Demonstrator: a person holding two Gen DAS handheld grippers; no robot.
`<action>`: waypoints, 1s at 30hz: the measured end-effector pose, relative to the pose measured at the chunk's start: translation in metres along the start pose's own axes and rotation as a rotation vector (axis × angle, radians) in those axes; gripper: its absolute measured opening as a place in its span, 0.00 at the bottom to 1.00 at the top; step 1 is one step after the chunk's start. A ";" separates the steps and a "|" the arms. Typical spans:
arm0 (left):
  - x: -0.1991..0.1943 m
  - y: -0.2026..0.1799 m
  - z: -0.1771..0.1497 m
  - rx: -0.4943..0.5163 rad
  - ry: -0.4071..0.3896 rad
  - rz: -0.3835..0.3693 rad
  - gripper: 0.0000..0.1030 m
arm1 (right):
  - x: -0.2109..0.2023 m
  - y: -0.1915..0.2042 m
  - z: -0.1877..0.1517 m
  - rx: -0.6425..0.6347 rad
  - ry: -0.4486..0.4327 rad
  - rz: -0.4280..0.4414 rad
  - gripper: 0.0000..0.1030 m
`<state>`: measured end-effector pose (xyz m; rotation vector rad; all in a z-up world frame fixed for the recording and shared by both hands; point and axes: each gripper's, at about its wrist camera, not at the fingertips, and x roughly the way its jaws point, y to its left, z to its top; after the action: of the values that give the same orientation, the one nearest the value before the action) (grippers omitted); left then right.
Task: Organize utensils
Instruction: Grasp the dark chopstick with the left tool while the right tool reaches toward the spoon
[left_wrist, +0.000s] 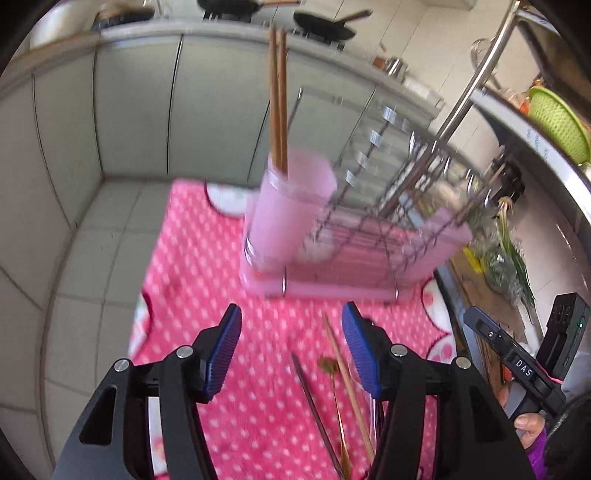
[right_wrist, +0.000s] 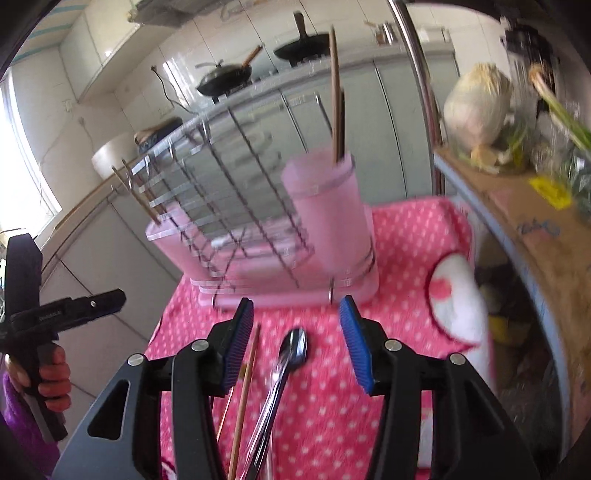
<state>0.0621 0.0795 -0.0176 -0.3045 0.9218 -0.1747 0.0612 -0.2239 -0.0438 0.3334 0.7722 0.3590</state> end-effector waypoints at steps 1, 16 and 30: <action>0.009 0.002 -0.007 -0.025 0.037 -0.011 0.48 | 0.003 -0.002 -0.003 0.015 0.023 0.004 0.48; 0.113 -0.008 -0.055 -0.189 0.425 0.005 0.16 | 0.036 -0.031 -0.044 0.177 0.229 0.091 0.48; 0.125 -0.010 -0.058 -0.150 0.415 0.073 0.04 | 0.062 -0.046 -0.054 0.286 0.328 0.176 0.29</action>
<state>0.0897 0.0246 -0.1412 -0.3808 1.3590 -0.1027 0.0720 -0.2292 -0.1374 0.6237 1.1243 0.4763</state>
